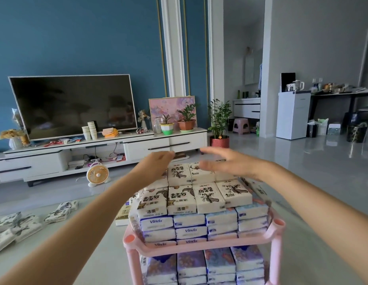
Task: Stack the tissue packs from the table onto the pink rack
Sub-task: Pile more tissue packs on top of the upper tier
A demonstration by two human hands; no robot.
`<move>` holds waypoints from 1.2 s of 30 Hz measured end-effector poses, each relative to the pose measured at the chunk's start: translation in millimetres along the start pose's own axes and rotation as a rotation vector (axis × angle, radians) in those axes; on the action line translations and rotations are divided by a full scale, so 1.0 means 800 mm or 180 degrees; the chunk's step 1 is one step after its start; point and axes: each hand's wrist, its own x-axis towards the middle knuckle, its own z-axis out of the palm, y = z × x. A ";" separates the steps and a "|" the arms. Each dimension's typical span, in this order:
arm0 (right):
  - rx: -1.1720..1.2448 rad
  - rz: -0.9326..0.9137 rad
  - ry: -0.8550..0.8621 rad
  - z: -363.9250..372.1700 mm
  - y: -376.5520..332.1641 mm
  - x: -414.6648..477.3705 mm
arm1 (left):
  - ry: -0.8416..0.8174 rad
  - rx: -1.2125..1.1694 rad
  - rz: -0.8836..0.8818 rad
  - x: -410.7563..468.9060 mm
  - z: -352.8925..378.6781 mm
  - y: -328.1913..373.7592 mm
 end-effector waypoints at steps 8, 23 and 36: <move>0.0753 0.0358 0.0489 0.008 0.013 -0.004 | 0.0412 -0.1423 -0.0909 -0.016 0.001 -0.022; 0.0968 -0.0052 0.1274 0.014 0.000 -0.045 | 0.1053 -0.1854 -0.1086 -0.045 -0.020 -0.055; 0.1965 -0.0313 0.1122 0.115 -0.050 -0.195 | 0.0760 -0.1871 -0.1522 -0.306 -0.034 -0.170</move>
